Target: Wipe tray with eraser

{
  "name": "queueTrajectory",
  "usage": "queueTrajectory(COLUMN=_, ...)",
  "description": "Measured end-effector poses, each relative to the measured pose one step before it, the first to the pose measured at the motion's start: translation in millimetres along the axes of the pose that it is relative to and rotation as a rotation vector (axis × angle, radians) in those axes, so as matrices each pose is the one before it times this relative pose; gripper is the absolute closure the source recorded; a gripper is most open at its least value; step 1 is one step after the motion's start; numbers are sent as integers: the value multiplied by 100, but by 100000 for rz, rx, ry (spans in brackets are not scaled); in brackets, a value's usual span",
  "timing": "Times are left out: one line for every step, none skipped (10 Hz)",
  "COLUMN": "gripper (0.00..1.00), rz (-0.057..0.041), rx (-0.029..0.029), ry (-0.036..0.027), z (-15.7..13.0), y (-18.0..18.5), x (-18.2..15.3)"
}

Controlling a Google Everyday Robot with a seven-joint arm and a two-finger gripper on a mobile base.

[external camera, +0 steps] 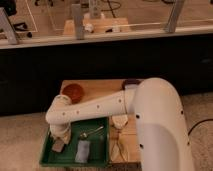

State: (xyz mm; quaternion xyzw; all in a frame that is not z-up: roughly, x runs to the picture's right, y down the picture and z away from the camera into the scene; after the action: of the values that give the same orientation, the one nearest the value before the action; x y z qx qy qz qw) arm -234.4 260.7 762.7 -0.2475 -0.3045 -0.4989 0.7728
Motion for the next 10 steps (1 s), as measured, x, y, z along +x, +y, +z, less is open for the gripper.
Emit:
queueTrajectory(gripper=100, rz=1444, rx=-75, ry=338, z=-200, y=854, x=236)
queueTrajectory(gripper=100, rz=2311, rx=177, ry=513, z=-243, y=1180, x=582)
queueTrajectory(gripper=100, rz=2234, rx=398, ry=542, z=-252, y=940, x=805)
queueTrajectory(gripper=100, rz=2300, rx=215, ry=584, z=-144, y=656, x=948)
queueTrajectory(gripper=100, rz=1868, rx=68, ry=552, z=44, y=-115, x=1092)
queueTrajectory(gripper=100, rz=1115, rx=101, ry=283, z=21, y=-293, x=953)
queueTrajectory(gripper=100, rz=1666, rx=-285, ry=417, z=57, y=-173, x=1408)
queueTrajectory(gripper=100, rz=1831, rx=301, ry=356, z=-46, y=-427, x=1466)
queueTrajectory(gripper=100, rz=1245, rx=269, ry=-254, z=-10, y=-421, x=773)
queueTrajectory(gripper=100, rz=201, rx=526, ry=583, z=-77, y=-733, x=507)
